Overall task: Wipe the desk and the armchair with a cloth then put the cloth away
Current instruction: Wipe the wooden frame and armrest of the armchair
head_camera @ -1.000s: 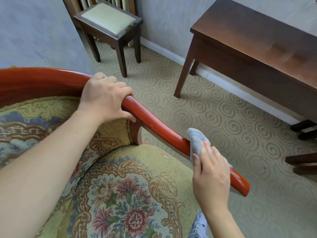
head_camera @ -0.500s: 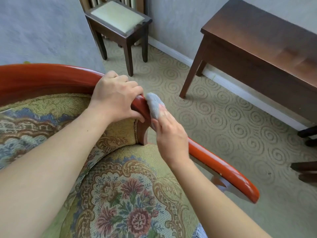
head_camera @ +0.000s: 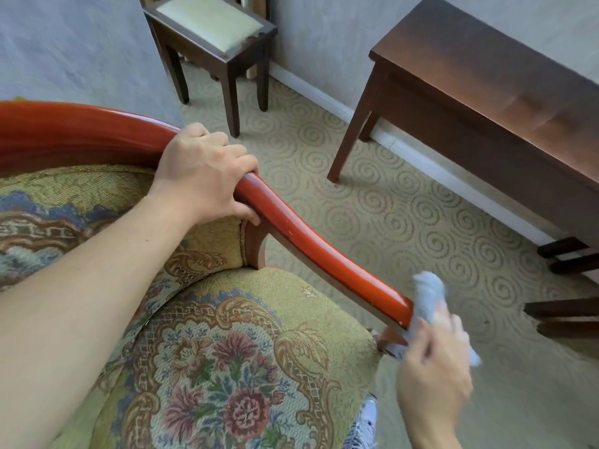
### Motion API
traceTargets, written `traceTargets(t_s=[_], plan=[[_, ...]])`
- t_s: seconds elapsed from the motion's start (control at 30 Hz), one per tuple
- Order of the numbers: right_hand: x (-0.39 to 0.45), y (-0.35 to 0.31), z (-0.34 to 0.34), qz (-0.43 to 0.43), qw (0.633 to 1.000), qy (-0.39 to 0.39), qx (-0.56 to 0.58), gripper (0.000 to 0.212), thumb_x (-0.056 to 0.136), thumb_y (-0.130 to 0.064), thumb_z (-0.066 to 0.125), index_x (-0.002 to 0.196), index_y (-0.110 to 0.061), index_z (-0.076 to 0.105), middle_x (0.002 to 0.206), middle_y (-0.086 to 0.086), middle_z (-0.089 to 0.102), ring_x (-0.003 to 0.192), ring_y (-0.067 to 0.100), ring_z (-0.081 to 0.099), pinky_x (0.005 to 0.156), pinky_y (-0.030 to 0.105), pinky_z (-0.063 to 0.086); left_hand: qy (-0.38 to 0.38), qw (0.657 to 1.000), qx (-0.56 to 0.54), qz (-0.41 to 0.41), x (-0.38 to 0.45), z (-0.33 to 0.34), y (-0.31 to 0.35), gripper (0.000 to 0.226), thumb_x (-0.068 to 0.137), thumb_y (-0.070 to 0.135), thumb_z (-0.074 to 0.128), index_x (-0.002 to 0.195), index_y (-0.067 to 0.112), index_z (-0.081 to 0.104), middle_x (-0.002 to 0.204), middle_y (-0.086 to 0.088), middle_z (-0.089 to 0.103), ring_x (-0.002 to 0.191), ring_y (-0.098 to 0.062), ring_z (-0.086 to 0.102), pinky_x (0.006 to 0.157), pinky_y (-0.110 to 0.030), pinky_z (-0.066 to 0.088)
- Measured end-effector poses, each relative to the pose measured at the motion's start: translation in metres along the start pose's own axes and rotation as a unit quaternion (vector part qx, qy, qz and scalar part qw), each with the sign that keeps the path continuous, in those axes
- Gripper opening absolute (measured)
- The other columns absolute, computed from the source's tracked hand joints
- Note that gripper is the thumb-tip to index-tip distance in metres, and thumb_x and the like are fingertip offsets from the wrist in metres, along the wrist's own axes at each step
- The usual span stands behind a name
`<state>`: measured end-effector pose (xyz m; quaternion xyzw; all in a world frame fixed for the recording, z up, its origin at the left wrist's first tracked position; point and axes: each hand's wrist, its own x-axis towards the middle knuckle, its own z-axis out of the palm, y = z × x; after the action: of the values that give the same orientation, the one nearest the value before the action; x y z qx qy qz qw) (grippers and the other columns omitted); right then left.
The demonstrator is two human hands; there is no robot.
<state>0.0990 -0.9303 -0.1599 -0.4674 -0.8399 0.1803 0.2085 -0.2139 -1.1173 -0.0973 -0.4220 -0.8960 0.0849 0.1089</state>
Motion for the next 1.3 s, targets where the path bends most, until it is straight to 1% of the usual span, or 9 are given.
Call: traceTargets(t_s=[0.13,0.3,0.53,0.63,0.73,0.83,1.07,1.17,1.3], plan=[[-0.002,-0.087,0.052,-0.202,0.972,-0.108,-0.043,0.046,0.093,-0.010,0.057,0.139,-0.004,0.054,0.144,0.014,0.053,0.135,0.041,0.045,0.115,0.054,0.028,0.002,1.000,-0.008,0.000,0.001,-0.001,0.001,0.073,0.059,0.091,0.058,0.100,0.031,0.069,0.098,0.006,0.072,0.091,-0.023,0.063,0.085,-0.040,0.039],[0.021,-0.184,0.101,-0.182,0.960,-0.195,0.081,0.046,0.104,-0.026,0.043,0.147,-0.010,0.043,0.151,0.009,0.046,0.136,0.032,0.041,0.116,0.047,0.023,0.023,1.000,-0.011,0.009,-0.001,0.000,0.001,0.071,0.062,0.083,0.066,0.098,0.023,0.069,0.094,-0.001,0.073,0.086,-0.028,0.064,0.082,-0.043,0.039],[0.021,-0.054,0.036,-0.310,0.939,-0.144,-0.045,0.054,0.082,0.001,0.074,0.134,-0.002,0.058,0.141,0.013,0.056,0.131,0.033,0.053,0.111,0.045,0.039,0.024,1.000,-0.018,0.001,-0.003,-0.001,0.001,0.072,0.059,0.085,0.067,0.099,0.026,0.071,0.095,0.002,0.072,0.089,-0.027,0.063,0.086,-0.042,0.039],[0.010,0.013,-0.004,-0.242,0.962,-0.113,-0.059,0.051,0.087,-0.003,0.064,0.137,-0.006,0.057,0.144,0.009,0.054,0.136,0.026,0.045,0.113,0.042,0.031,0.021,1.000,-0.021,-0.002,-0.001,-0.001,0.002,0.072,0.058,0.086,0.066,0.099,0.026,0.071,0.096,0.002,0.072,0.091,-0.026,0.063,0.088,-0.042,0.040],[-0.005,0.028,-0.022,-0.031,0.996,-0.079,0.015,0.052,0.093,-0.027,0.045,0.143,-0.015,0.048,0.150,0.002,0.048,0.143,0.015,0.034,0.116,0.035,0.025,0.024,0.999,-0.024,-0.007,-0.002,0.000,0.001,0.073,0.058,0.085,0.065,0.099,0.026,0.071,0.096,0.001,0.072,0.091,-0.027,0.063,0.088,-0.043,0.040],[-0.006,-0.009,-0.006,0.045,0.998,-0.042,0.008,0.052,0.093,-0.029,0.041,0.141,-0.011,0.052,0.148,0.004,0.050,0.145,0.030,0.033,0.118,0.051,0.023,0.030,0.999,-0.021,-0.002,-0.002,0.000,0.001,0.072,0.059,0.085,0.065,0.099,0.026,0.070,0.096,0.001,0.072,0.091,-0.027,0.063,0.087,-0.042,0.039],[0.006,-0.166,0.086,-0.130,0.973,-0.189,0.015,0.048,0.105,-0.031,0.038,0.152,-0.021,0.035,0.158,-0.001,0.036,0.146,0.027,0.027,0.121,0.047,0.007,0.041,0.999,-0.026,0.002,-0.003,-0.001,0.002,0.067,0.060,0.080,0.070,0.096,0.023,0.070,0.094,0.000,0.073,0.088,-0.029,0.063,0.085,-0.042,0.039],[0.019,-0.198,0.102,-0.167,0.962,-0.194,0.098,0.045,0.104,-0.029,0.041,0.148,-0.017,0.043,0.152,0.002,0.045,0.140,0.027,0.038,0.116,0.046,0.020,0.054,0.998,-0.026,0.006,-0.004,-0.001,0.003,0.059,0.064,0.071,0.074,0.091,0.018,0.069,0.090,-0.004,0.073,0.083,-0.032,0.063,0.081,-0.043,0.039],[0.022,-0.125,0.070,-0.303,0.939,-0.163,-0.004,0.044,0.100,-0.018,0.053,0.142,-0.005,0.050,0.146,0.010,0.052,0.131,0.030,0.052,0.105,0.044,0.042,0.037,0.999,-0.021,0.005,-0.002,-0.002,0.002,0.069,0.058,0.084,0.067,0.094,0.024,0.070,0.092,0.000,0.073,0.087,-0.028,0.063,0.083,-0.043,0.040]])
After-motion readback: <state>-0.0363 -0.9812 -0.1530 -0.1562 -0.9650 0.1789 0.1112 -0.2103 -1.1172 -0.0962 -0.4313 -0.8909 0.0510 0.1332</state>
